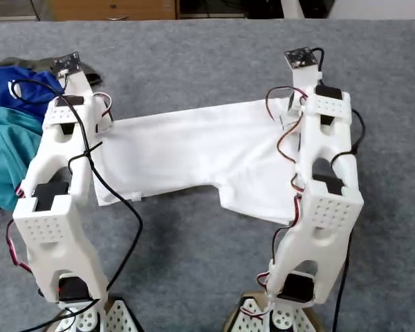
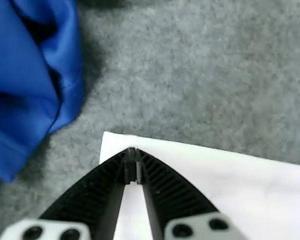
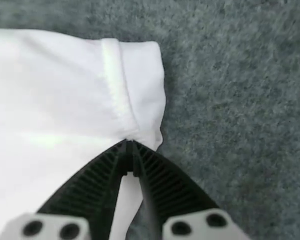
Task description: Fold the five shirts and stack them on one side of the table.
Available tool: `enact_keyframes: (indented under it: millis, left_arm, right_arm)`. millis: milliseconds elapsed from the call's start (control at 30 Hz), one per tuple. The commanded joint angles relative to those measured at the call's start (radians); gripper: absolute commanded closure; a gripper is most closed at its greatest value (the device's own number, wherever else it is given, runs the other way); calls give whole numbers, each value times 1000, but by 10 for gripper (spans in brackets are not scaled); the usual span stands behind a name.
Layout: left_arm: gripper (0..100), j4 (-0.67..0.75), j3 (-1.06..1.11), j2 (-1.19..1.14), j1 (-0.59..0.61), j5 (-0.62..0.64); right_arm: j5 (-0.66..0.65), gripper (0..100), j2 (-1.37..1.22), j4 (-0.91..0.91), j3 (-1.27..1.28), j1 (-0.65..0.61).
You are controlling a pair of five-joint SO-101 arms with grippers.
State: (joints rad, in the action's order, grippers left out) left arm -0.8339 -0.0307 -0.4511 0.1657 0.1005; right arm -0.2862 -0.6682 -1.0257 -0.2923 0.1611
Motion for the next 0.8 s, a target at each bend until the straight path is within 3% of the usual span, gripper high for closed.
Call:
enact_keyframes:
  millis: [0, 233, 433, 600, 767]
  left_arm:
    - [981, -43, -55, 133, -28, -2]
    - [981, -112, 38, 354, -31, -8]
    - [981, -98, 330, 607, 3, -9]
    - [981, 173, 687, 757, 72, -9]
    - [980, 399, 864, 765, 112, -2]
  right_arm:
    - [-2, 996, 99, 9, 18, 24]
    - [-2, 995, 412, 118, 294, 4]
    - [-74, 995, 728, 143, 568, -85]
    - [-198, 995, 963, 140, 840, -116]
    - [-344, 994, 1164, 58, 1027, -110]
